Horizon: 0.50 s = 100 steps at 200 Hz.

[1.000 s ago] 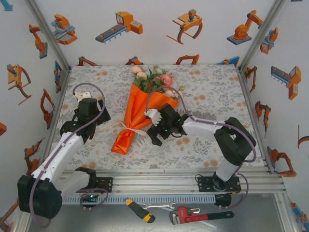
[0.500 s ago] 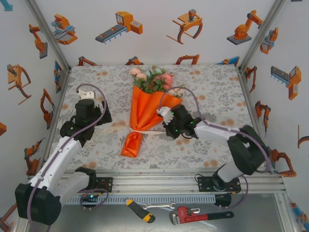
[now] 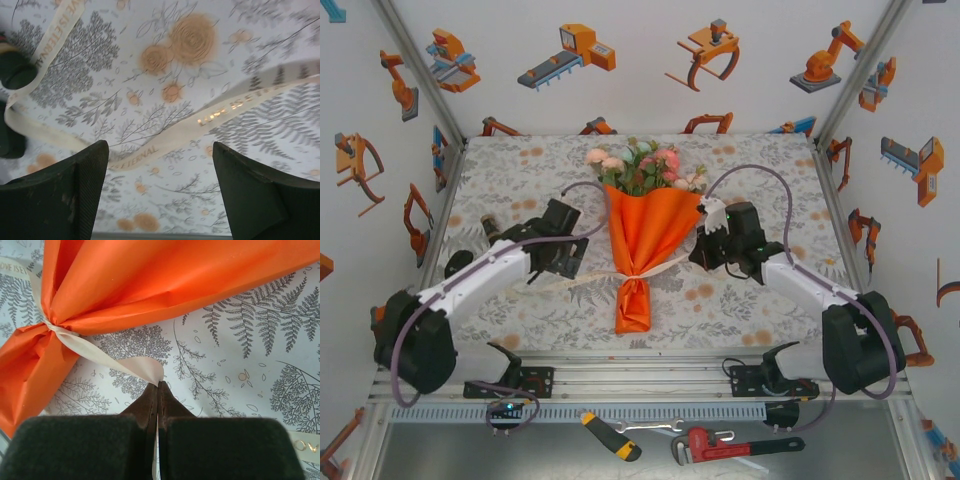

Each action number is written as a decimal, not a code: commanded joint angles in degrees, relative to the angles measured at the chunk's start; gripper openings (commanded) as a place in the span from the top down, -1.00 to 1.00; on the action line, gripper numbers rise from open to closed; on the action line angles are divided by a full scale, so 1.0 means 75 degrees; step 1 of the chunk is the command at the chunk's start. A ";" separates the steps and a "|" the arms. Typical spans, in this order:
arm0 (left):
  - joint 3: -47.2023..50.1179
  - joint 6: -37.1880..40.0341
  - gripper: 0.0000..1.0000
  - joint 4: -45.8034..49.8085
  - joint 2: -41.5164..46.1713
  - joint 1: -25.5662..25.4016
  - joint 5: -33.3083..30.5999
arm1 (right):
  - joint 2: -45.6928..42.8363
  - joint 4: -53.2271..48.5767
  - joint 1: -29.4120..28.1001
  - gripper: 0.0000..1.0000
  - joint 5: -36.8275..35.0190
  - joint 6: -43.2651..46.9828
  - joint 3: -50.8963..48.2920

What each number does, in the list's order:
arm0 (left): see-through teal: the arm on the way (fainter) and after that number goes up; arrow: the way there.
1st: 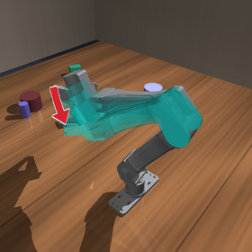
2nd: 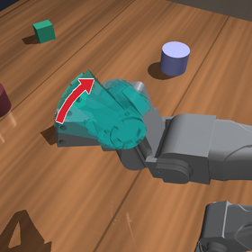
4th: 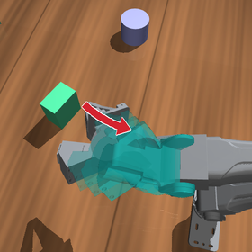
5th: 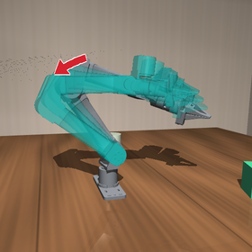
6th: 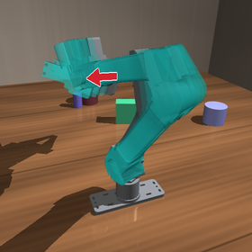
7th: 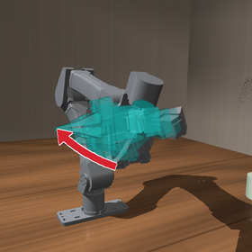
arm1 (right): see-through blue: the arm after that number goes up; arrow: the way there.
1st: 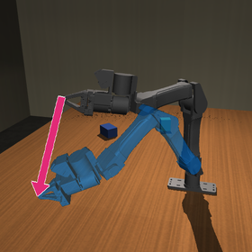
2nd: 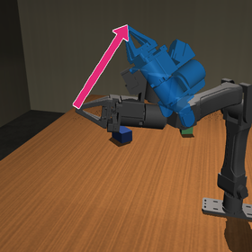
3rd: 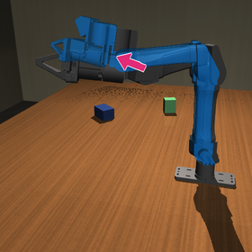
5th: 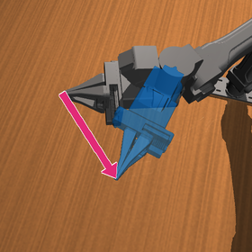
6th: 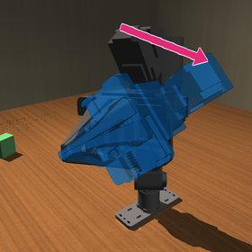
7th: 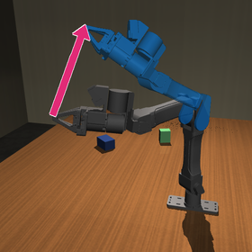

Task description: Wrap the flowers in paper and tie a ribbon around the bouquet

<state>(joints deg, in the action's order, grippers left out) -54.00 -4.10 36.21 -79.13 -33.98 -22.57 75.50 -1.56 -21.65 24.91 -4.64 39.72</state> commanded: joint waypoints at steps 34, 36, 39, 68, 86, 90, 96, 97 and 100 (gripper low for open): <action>-0.0103 0.1568 -0.50 0.1023 -0.0756 0.0135 0.0548 | -0.0157 0.0349 0.0293 1.00 0.0811 -0.0215 0.0013; -0.0110 0.1575 -0.50 0.0998 -0.0783 0.0165 0.0571 | -0.0157 0.0364 0.0305 1.00 0.0824 -0.0216 0.0012; -0.0108 0.1588 -0.49 0.0972 -0.0841 0.0211 0.0596 | -0.0167 0.0361 0.0328 1.00 0.0837 -0.0238 0.0015; -0.0369 0.1766 -0.36 0.1173 -0.1532 0.0568 0.0656 | -0.0319 0.0436 0.0413 1.00 0.0948 -0.0329 -0.0021; -0.0417 0.1815 -0.26 0.1257 -0.1879 0.0660 0.0693 | -0.0447 0.0490 0.0416 1.00 0.0916 -0.0342 -0.0058; -0.0418 0.1822 -0.27 0.1273 -0.1937 0.0661 0.0701 | -0.0464 0.0490 0.0414 1.00 0.0917 -0.0333 -0.0058; -0.0418 0.1830 -0.26 0.1289 -0.2000 0.0669 0.0729 | -0.0489 0.0495 0.0425 1.00 0.0911 -0.0330 -0.0070; -0.0418 0.1833 -0.26 0.1283 -0.2011 0.0666 0.0732 | -0.0491 0.0498 0.0426 1.00 0.0910 -0.0330 -0.0070; -0.0407 0.1845 -0.26 0.1273 -0.2041 0.0671 0.0744 | -0.0502 0.0511 0.0440 1.00 0.0910 -0.0330 -0.0077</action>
<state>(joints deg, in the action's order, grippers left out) -56.05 7.38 42.87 -92.55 -29.23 -18.65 73.76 -0.32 -18.83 30.68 -6.48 39.68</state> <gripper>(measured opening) 0.636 0.003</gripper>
